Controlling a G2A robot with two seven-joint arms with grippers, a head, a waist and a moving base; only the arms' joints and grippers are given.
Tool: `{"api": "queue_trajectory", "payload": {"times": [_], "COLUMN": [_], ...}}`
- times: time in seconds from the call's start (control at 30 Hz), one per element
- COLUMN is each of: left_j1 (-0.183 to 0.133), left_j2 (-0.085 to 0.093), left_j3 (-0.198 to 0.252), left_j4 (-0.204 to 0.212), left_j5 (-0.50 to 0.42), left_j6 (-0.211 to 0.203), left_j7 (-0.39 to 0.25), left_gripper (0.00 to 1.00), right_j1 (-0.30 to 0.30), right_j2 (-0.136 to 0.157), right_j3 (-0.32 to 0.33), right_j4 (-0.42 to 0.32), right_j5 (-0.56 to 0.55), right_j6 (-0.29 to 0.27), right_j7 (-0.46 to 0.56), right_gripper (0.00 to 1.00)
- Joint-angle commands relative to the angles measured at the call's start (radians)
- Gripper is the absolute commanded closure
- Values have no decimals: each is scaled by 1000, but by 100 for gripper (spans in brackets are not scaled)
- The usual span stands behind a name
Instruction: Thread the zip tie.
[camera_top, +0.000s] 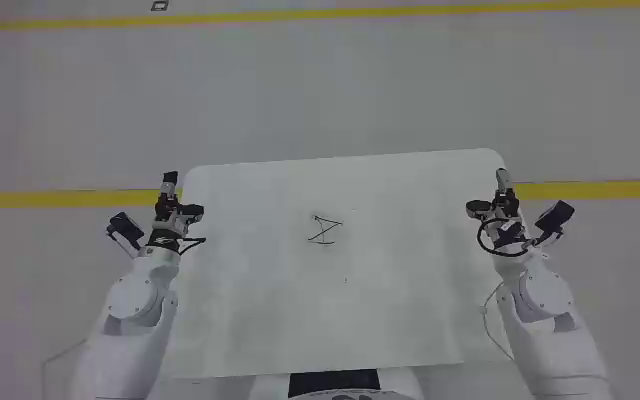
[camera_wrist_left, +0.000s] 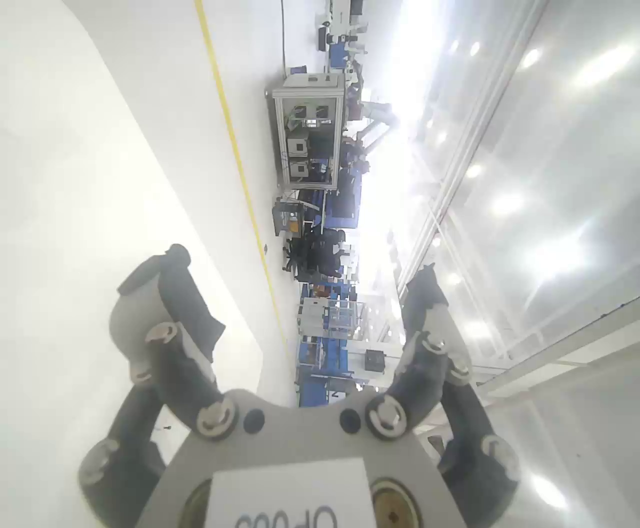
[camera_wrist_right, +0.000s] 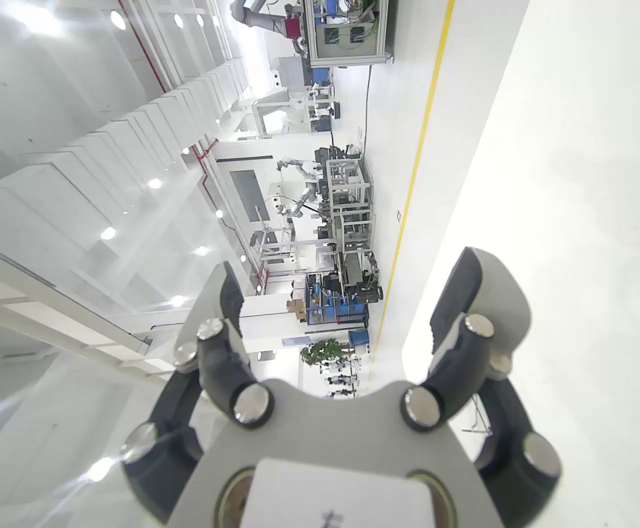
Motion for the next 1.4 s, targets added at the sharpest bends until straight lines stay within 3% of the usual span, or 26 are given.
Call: {"api": "queue_trajectory", "payload": {"times": [0.0, 0.27, 0.43, 1.07, 1.2, 1.37], "left_j1": [0, 0, 0, 0, 0, 0], "left_j2": [0, 0, 0, 0, 0, 0], "left_j3": [0, 0, 0, 0, 0, 0], "left_j4": [0, 0, 0, 0, 0, 0], "left_j5": [0, 0, 0, 0, 0, 0], "left_j6": [0, 0, 0, 0, 0, 0], "left_j7": [0, 0, 0, 0, 0, 0], "left_gripper": [0, 0, 0, 0, 0, 0], "right_j1": [5, 152, 271, 271, 310, 420], "right_j2": [1, -1, -15, -15, -13, -18], "right_j3": [-4, -106, -234, -234, -269, -363], "right_j4": [-9, 13, 76, 76, 58, 75], "right_j5": [-14, -191, -295, -295, -433, -621], "right_j6": [-3, 32, 41, 41, 64, 132], "right_j7": [10, 119, 142, 142, 164, 241], "right_gripper": [0, 0, 0, 0, 0, 0]}}
